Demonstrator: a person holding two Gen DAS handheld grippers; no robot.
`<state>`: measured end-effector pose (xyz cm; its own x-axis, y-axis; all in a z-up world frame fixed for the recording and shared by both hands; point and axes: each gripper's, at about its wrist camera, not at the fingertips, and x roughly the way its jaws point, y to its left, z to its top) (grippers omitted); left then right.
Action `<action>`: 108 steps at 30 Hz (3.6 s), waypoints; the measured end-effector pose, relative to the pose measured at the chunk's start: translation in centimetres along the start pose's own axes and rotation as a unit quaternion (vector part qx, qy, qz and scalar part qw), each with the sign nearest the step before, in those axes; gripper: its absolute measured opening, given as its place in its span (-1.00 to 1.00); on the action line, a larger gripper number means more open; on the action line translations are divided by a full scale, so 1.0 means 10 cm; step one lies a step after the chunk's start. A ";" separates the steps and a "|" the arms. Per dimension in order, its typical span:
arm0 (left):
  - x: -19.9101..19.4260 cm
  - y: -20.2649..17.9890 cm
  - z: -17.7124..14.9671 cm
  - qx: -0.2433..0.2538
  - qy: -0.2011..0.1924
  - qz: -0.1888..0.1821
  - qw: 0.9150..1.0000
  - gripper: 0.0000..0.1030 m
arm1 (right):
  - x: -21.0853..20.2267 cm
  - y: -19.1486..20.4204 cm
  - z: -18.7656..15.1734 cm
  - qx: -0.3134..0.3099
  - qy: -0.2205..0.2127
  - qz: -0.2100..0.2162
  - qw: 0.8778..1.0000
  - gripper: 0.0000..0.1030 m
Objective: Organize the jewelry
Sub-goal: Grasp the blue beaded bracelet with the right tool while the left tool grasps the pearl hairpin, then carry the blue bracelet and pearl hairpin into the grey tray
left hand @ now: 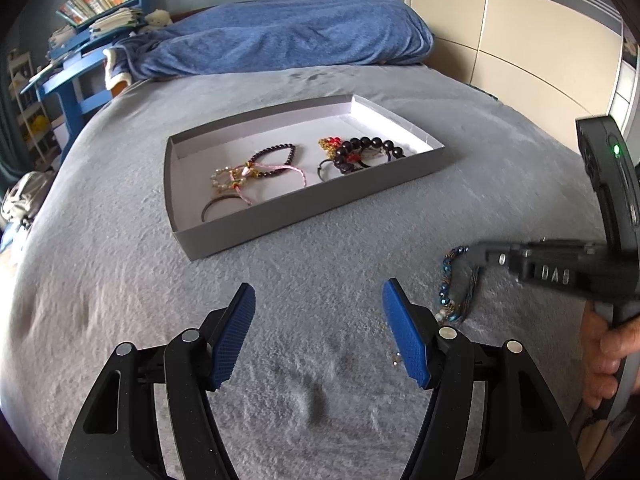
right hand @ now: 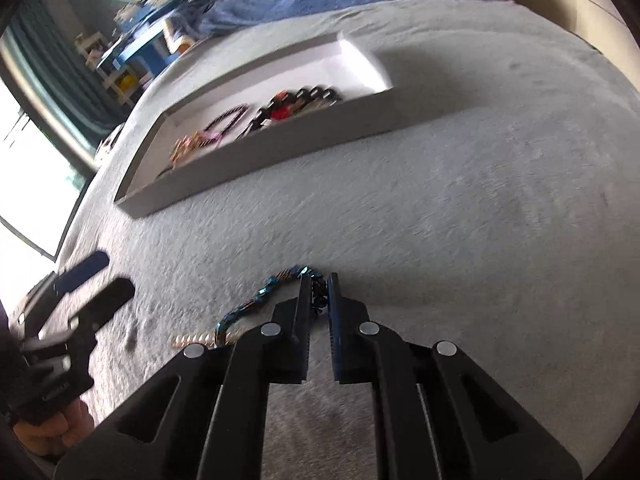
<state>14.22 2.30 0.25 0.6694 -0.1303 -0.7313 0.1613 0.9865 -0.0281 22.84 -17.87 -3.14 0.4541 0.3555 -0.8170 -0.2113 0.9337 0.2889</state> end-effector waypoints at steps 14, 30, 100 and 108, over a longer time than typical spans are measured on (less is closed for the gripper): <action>0.13 -0.48 -0.18 0.101 0.047 -0.080 0.991 0.31 | -0.04 -0.26 0.02 0.050 -0.017 -0.033 0.998 -0.84; 0.27 -0.67 -0.25 0.145 0.054 -0.076 0.985 -0.72 | 0.05 -0.11 -0.02 0.017 -0.004 -0.030 0.999 -0.68; 0.44 0.63 0.83 -0.073 -0.057 -0.018 0.996 -0.83 | -0.29 0.69 0.96 -0.062 -0.198 0.151 0.967 -0.85; 0.69 0.71 0.88 -0.084 -0.036 -0.015 0.996 -0.83 | 0.12 0.84 1.07 -0.068 -0.147 0.184 0.969 -0.85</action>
<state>26.33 7.58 1.00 0.7180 -0.1602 -0.6774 0.0621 0.9840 -0.1668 30.88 -9.17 3.61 0.5483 0.6793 -0.4878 -0.5091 0.7339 0.4497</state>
